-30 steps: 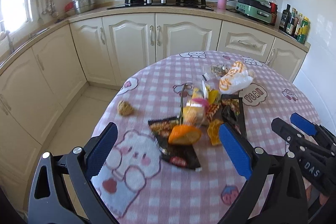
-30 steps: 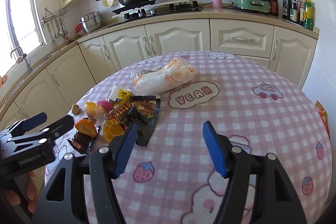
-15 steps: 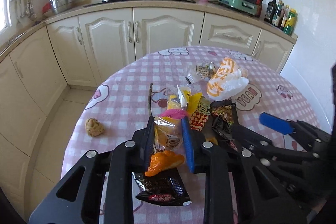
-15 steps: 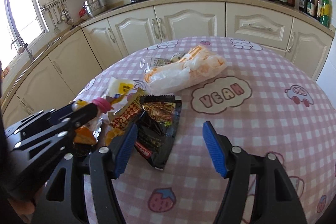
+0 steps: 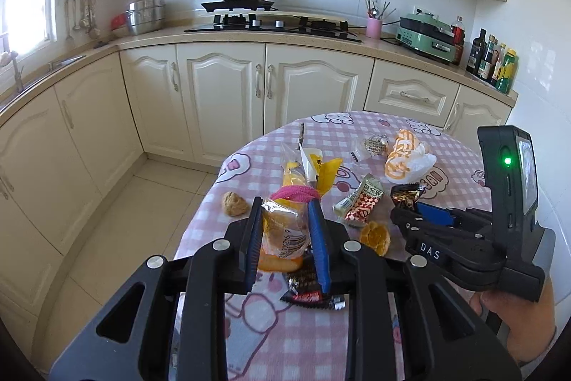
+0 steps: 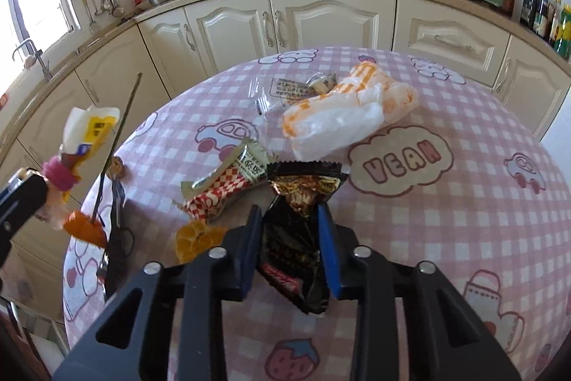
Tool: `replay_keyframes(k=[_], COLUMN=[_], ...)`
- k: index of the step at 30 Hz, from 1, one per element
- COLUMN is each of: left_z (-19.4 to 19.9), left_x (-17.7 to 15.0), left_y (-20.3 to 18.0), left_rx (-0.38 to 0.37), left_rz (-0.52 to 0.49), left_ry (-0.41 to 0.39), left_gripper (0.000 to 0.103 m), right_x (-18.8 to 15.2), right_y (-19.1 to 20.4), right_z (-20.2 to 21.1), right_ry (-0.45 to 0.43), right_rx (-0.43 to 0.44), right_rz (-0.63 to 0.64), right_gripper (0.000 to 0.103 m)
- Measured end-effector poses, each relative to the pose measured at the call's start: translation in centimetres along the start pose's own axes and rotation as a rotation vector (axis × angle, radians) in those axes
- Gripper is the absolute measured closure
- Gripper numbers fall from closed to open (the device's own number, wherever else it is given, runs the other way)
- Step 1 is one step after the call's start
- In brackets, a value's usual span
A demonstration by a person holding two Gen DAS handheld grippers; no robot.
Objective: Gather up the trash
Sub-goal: 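Grasp the black wrapper with the right tool while the left tool grasps the yellow wrapper, then carry both wrappers to the bucket and open the left tool over it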
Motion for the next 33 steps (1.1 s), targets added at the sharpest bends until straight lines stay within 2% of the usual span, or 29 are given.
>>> replay_keyframes(k=[2,4,13,17,25,33], left_z=[0.9,2.0,6.7,8.2,11.3,12.9], left_x=[-0.1,-0.3,-1.9,-3.1,-5.6,-9.7], left_y=[0.4,0.9,2.8,4.2,8.2,15.9], left_rx=[0.002,0.003,0.035,0.069,0.128,0.269], left_rz=[0.006,0.015,0.037,0.056,0.118,0.212], left_ry=[-0.008,-0.017,-0.053,-0.051,-0.059,-0.019], left_gripper=[0.080,0.080,0.080,0.080,0.080,0.080], right_x=[-0.6,-1.2,-3.6,-4.3,-5.4,-7.9], right_y=[0.1,0.0,1.9,4.1,14.7,25.6], right_z=[0.7,1.6,6.3,9.1,13.1,11.9], right_ry=[-0.008,-0.023,-0.063,-0.101,-0.156,-0.108], right_rx=[-0.003,-0.005,0.020,0.056,0.201,0.336], right_rz=[-0.006,-0.010,0.002,0.026,0.180,0.312], right_gripper=[0.077,0.089,0.092,0.092,0.092,0.092])
Point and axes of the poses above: each gripper's, at about its wrist camera, not at the fingertips, and z roughly against the way its jaws point, y to its left, x to its top, the point moved 6 cm from there along -z, roughly the way its jaws point, and after that the axes turned 6 degrees about x, right-handed, at the moved point
